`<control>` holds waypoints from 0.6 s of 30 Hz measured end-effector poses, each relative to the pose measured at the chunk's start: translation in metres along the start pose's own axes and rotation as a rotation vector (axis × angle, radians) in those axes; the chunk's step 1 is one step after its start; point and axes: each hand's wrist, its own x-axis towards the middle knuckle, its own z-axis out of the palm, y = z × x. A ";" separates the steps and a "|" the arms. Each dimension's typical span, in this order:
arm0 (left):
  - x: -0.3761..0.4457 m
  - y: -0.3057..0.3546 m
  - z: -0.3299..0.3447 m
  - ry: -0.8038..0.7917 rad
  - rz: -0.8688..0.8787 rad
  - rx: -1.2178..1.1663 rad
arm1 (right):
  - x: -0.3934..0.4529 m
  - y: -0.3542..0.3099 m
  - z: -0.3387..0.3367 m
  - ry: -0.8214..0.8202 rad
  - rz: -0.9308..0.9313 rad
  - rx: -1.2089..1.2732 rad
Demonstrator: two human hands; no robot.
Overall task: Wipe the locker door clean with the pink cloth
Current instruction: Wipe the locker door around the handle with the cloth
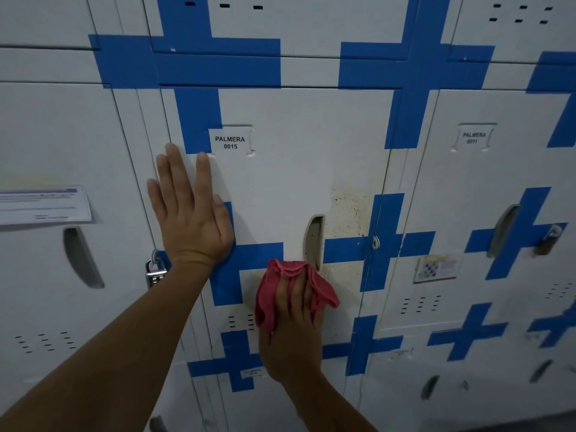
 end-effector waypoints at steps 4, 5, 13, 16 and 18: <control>0.000 0.000 0.000 0.007 0.002 0.001 | 0.028 -0.023 -0.016 0.148 -0.146 0.067; 0.000 0.000 0.001 0.005 0.002 0.003 | 0.038 -0.028 -0.024 0.185 -0.152 0.064; -0.001 0.001 0.001 0.016 0.003 0.003 | 0.048 -0.025 -0.029 0.249 -0.218 0.041; -0.001 0.001 0.000 0.017 0.004 -0.011 | 0.030 -0.013 -0.016 0.146 -0.215 0.122; 0.000 0.000 -0.001 0.018 0.007 -0.014 | 0.017 0.000 -0.005 0.124 -0.192 0.152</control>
